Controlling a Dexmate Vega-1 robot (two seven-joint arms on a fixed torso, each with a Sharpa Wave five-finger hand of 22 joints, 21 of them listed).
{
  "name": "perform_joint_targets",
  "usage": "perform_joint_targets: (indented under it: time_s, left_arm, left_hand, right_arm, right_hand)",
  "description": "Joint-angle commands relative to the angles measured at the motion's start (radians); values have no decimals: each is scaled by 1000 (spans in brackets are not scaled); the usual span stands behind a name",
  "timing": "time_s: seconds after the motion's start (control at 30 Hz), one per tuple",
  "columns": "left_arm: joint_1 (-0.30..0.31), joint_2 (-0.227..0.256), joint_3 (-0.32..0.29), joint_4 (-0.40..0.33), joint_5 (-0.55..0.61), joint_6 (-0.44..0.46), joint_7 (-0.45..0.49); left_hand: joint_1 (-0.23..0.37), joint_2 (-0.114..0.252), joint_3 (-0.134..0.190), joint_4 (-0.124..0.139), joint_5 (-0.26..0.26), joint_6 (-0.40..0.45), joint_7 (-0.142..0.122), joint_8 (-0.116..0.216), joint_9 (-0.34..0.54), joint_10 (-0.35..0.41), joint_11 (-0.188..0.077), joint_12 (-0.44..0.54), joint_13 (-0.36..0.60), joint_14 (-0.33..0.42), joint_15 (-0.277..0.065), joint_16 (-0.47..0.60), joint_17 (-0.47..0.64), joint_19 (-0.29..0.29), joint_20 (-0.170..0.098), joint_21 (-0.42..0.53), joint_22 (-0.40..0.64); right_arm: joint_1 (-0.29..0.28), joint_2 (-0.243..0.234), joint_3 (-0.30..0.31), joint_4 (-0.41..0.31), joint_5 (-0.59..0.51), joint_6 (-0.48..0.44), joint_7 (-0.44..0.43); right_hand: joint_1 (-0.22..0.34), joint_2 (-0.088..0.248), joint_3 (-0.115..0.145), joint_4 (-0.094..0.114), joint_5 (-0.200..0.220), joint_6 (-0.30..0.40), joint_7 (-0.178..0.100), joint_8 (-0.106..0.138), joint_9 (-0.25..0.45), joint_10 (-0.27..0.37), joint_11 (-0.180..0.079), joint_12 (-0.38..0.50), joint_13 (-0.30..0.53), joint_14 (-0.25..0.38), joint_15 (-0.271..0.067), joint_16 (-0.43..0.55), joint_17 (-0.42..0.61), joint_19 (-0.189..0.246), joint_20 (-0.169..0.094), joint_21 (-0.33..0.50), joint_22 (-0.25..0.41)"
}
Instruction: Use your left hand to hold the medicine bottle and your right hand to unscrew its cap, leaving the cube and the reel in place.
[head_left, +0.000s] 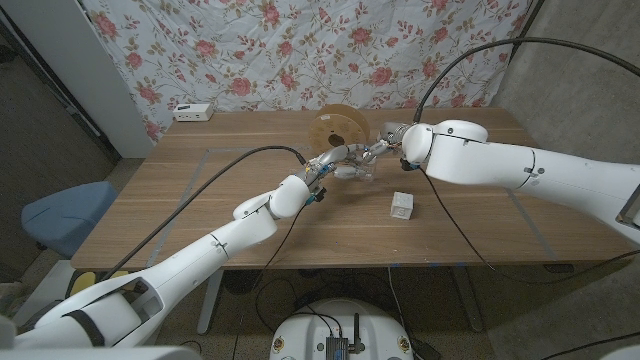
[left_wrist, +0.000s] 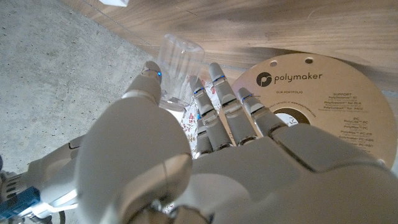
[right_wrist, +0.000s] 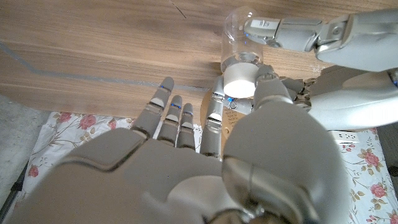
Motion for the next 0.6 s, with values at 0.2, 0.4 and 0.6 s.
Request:
perform_joint_targets:
  time_s: [0.2,0.4,0.6]
  left_arm:
    - [11,6,1,-24,7,15,3]
    - [8,4,2,-15,5,2,3]
    - [6,4,1,-12,5,2,1]
  left_hand:
    - [-5,7,7,-1,4,5,-7,-2,5,2,1,5,1,10,-96,-2,0,-7,-94,0,3]
    - [-5,7,8,-1,4,6,-7,-2,5,3,-2,5,1,10,-97,-2,0,-7,-94,0,3]
    - [-6,7,9,-1,4,5,-9,-3,5,3,0,5,1,11,-96,-2,0,-7,-94,0,3]
  right_arm:
    - [-97,-31,91,-35,-31,61,7]
    - [-114,-33,110,-37,-38,73,24]
    - [-140,-35,146,-33,-34,102,37]
  right_hand:
    - [50,16,20,-16,-1,7,-26,4,-1,4,-30,-5,2,5,-21,4,4,7,-13,5,3]
    - [77,24,32,-22,-3,18,-35,7,-4,8,-35,-5,2,11,-33,6,4,10,-23,6,3]
    - [118,40,52,-28,-5,18,-43,4,-9,9,-41,-7,2,9,-40,4,4,7,-28,4,3]
